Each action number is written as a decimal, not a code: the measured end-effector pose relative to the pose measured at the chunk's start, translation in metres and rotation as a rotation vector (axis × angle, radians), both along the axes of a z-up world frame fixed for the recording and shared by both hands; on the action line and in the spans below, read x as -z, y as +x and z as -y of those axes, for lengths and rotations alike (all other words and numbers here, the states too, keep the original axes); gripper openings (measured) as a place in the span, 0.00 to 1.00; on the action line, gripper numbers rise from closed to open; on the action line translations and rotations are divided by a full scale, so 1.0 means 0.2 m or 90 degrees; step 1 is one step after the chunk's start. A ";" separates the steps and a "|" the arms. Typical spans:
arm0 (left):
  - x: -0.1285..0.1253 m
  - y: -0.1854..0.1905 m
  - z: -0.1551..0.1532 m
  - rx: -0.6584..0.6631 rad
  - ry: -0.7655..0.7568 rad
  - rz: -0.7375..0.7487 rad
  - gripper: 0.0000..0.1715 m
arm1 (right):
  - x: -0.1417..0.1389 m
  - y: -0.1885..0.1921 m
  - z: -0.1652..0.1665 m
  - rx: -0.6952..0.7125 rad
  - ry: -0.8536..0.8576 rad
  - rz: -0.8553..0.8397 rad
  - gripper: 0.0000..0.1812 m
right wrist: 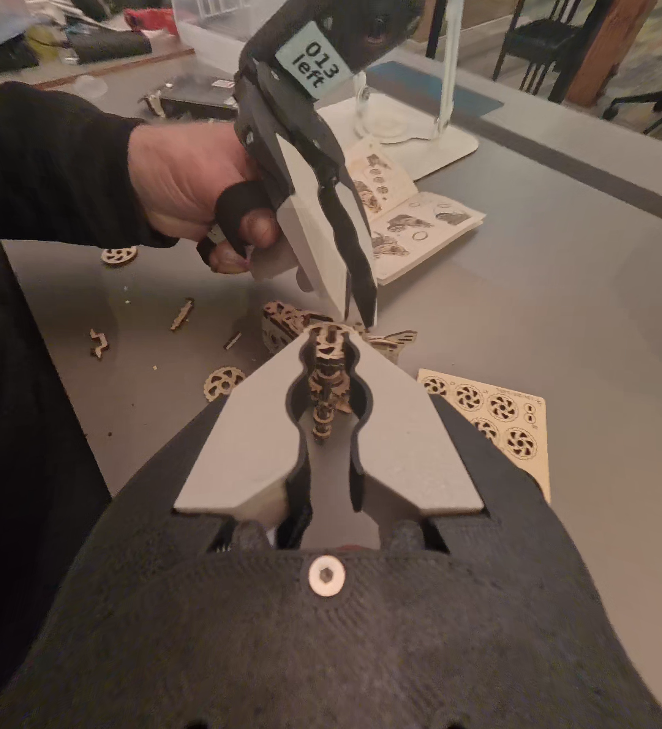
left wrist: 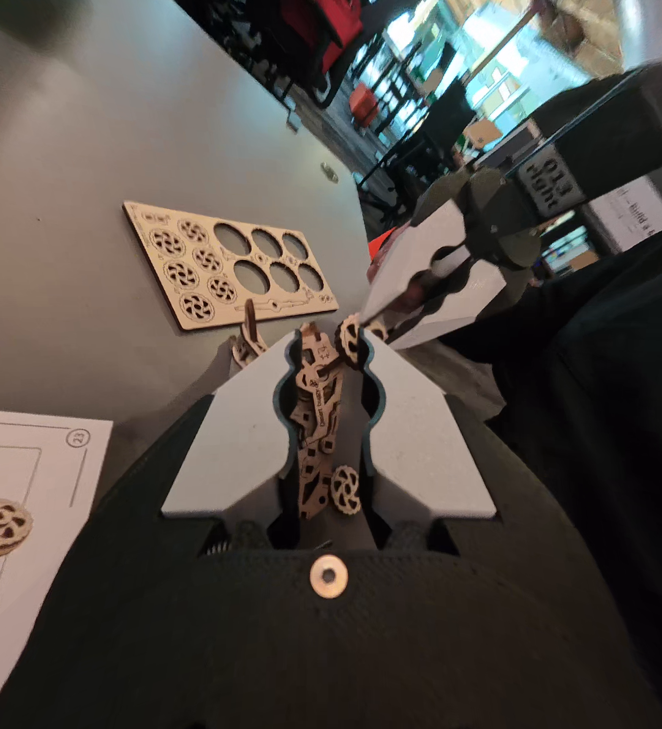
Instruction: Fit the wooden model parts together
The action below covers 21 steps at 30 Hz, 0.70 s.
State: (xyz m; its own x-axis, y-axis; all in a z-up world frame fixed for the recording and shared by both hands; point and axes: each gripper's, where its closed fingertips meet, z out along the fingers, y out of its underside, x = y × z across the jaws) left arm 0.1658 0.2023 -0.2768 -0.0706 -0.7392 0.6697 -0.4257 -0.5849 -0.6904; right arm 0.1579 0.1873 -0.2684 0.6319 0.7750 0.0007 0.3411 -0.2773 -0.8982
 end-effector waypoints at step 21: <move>-0.05 -0.01 0.13 0.041 0.142 -0.004 0.17 | 0.02 0.04 0.05 -0.028 -0.045 -0.059 0.13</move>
State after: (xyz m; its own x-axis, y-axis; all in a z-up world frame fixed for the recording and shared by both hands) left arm 0.1642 0.1767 -0.2660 -0.1179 -0.8629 0.4914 -0.4620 -0.3904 -0.7963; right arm 0.1659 0.1777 -0.2719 0.5921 0.7980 -0.1120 0.2708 -0.3279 -0.9051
